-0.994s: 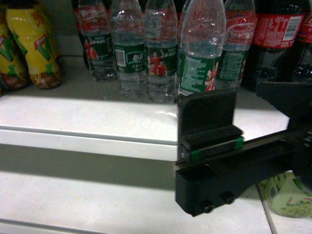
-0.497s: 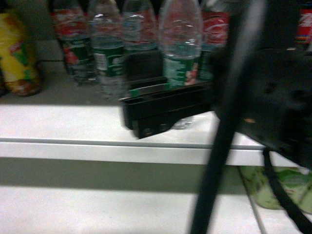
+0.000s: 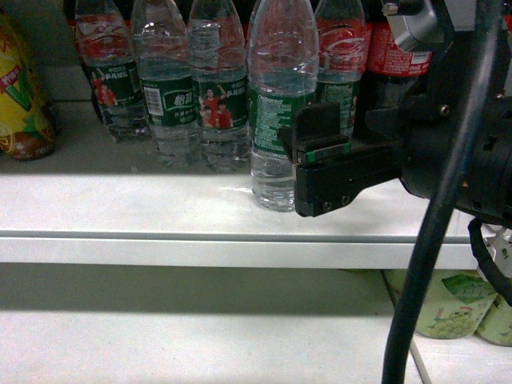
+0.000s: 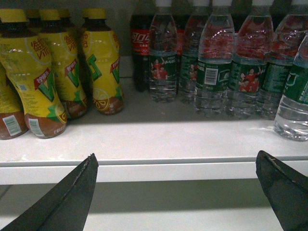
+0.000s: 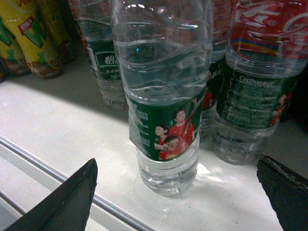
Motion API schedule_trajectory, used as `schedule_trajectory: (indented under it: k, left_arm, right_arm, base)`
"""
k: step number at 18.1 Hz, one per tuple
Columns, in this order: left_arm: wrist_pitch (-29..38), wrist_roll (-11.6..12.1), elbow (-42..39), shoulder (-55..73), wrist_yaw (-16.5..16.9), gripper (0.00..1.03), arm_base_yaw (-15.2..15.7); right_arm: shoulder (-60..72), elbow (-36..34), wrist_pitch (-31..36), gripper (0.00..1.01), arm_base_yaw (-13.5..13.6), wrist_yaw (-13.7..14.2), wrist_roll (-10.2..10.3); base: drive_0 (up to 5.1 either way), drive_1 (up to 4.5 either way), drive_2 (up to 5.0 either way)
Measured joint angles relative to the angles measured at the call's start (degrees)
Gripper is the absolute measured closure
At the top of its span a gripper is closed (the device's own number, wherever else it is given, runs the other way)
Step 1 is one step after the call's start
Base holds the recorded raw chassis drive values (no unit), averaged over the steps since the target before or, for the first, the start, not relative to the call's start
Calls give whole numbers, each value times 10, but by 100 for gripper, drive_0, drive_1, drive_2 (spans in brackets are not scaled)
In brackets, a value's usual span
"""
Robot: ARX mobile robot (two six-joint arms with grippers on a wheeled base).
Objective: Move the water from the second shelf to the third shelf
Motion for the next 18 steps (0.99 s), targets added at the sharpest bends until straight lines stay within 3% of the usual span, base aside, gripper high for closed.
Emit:
schedule_trajectory:
  k: [4,9,18]
  left_arm:
    - [0,0,0,0,0,5,0]
    - [0,0,0,0,0,5,0]
    - [0,0,0,0,0,5,0]
  right_arm:
    - [17,26,-4,3,2,-9,16]
    - [59,80,-29,3,19,-1,35]
    - [113,153,-57,3,28,34,35]
  base:
    - [0,0,0]
    - [0,0,0]
    - [0,0,0]
